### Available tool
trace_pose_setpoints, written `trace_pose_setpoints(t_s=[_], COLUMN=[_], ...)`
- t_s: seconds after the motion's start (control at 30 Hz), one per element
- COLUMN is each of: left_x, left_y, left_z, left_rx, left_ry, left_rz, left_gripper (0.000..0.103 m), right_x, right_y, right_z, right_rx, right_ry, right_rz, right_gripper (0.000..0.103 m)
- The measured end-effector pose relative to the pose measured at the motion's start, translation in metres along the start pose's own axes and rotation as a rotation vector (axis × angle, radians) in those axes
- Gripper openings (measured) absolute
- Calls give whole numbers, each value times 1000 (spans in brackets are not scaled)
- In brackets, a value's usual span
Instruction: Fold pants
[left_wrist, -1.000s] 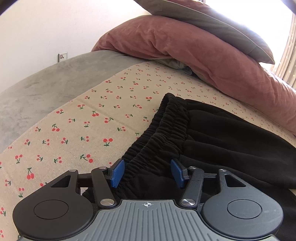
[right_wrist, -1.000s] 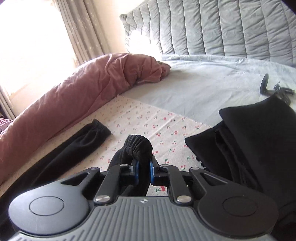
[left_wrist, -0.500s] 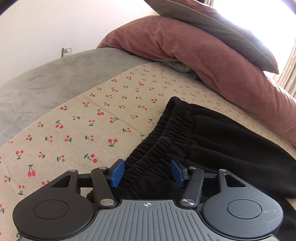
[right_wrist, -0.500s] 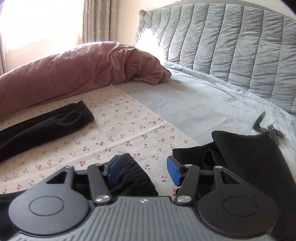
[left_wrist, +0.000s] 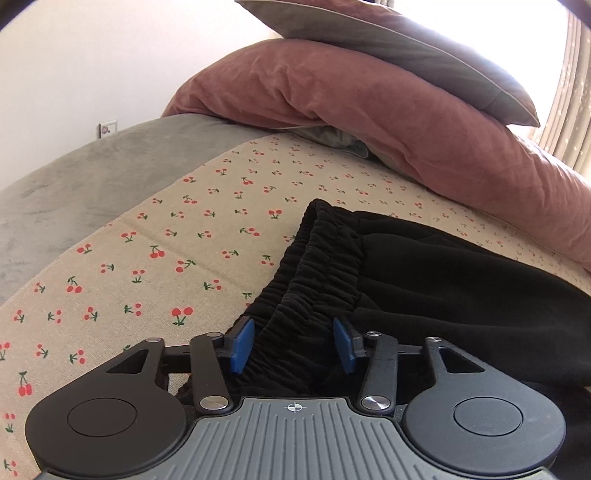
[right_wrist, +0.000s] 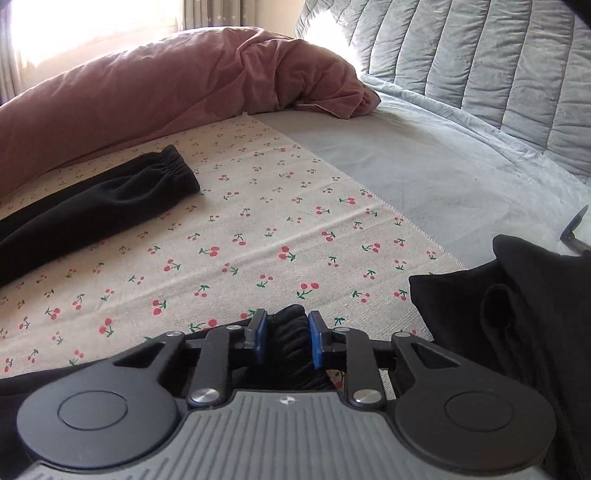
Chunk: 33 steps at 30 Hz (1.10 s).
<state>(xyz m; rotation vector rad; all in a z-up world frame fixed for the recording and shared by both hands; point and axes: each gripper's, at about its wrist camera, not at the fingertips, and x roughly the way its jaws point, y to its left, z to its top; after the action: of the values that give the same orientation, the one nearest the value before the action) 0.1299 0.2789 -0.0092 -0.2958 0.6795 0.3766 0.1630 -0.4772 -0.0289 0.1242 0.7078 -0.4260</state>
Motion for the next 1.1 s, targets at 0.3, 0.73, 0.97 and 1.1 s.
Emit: trace_pose_setpoints(t_s=[0.3,0.73,0.97,1.1], left_x=[-10,-26,-31,-13], left_y=[0,29,33,35], left_z=[6,19,34,53], left_rx=[-11,-174,-185,-240], left_ry=[-36,-54,-65,-22], left_rz=[28,-50,-88,-150], left_gripper=[21,55,76,77], right_x=[5,-44,-28,-24], right_y=[16,38,59,55], right_z=[1,-2,-13,-9], right_rx=[-90,-155,-203,-141], right_ry=[-66,-179,-65,-52], right_rz=[-150,-78,33,75], right_gripper=[0,44,45,45])
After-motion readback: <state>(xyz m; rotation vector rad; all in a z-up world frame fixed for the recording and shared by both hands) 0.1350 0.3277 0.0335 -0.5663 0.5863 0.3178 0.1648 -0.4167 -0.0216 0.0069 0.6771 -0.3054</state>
